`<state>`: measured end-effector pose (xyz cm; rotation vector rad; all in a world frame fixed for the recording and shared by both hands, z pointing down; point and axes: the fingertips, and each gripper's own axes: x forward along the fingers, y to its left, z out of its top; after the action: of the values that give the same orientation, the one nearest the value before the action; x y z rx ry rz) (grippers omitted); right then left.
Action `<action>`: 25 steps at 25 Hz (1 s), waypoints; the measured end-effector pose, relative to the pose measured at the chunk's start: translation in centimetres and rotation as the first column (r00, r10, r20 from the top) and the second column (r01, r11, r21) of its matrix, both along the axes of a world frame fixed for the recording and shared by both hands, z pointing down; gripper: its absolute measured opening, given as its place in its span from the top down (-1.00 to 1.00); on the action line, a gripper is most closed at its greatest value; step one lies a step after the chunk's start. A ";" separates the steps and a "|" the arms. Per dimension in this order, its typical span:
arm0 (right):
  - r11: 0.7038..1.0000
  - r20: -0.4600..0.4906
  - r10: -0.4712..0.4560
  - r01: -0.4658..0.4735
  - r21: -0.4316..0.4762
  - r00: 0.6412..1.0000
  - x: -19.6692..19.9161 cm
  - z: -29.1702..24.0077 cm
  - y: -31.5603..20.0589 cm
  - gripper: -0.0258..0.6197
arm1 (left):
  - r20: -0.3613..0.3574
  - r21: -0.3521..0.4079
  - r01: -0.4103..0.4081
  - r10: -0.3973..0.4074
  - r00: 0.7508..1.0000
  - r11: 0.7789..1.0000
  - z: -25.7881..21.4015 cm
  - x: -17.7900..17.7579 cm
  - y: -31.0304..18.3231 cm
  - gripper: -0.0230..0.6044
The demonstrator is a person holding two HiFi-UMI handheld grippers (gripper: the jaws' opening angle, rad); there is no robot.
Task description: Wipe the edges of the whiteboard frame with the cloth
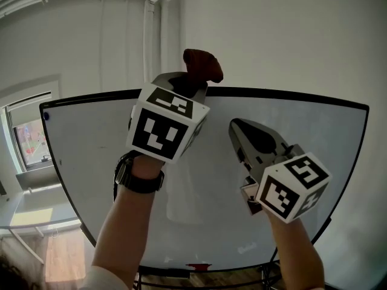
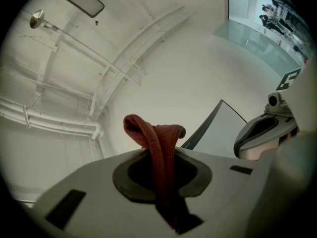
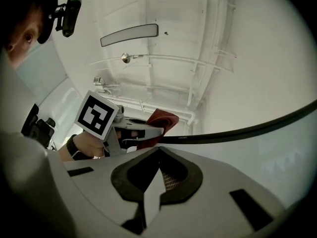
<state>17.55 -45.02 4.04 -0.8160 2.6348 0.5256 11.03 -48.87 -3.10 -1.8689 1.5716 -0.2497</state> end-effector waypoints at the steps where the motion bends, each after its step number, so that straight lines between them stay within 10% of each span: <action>1: 1.000 0.002 0.000 0.000 0.000 1.000 0.8 0.0 -0.2 0.91 | 0.005 -0.001 -0.001 0.001 1.000 1.000 0.0 0.9 -0.3 0.72; 25: 0.991 0.056 0.134 -0.133 -0.024 0.989 16.0 1.4 -4.6 0.91 | 0.125 -0.056 -0.116 0.123 0.984 0.992 0.8 18.8 -5.9 0.72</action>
<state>33.58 -49.65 5.44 -1.0037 2.5490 0.5028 29.86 -54.76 -2.29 -1.9362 1.3730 -0.3497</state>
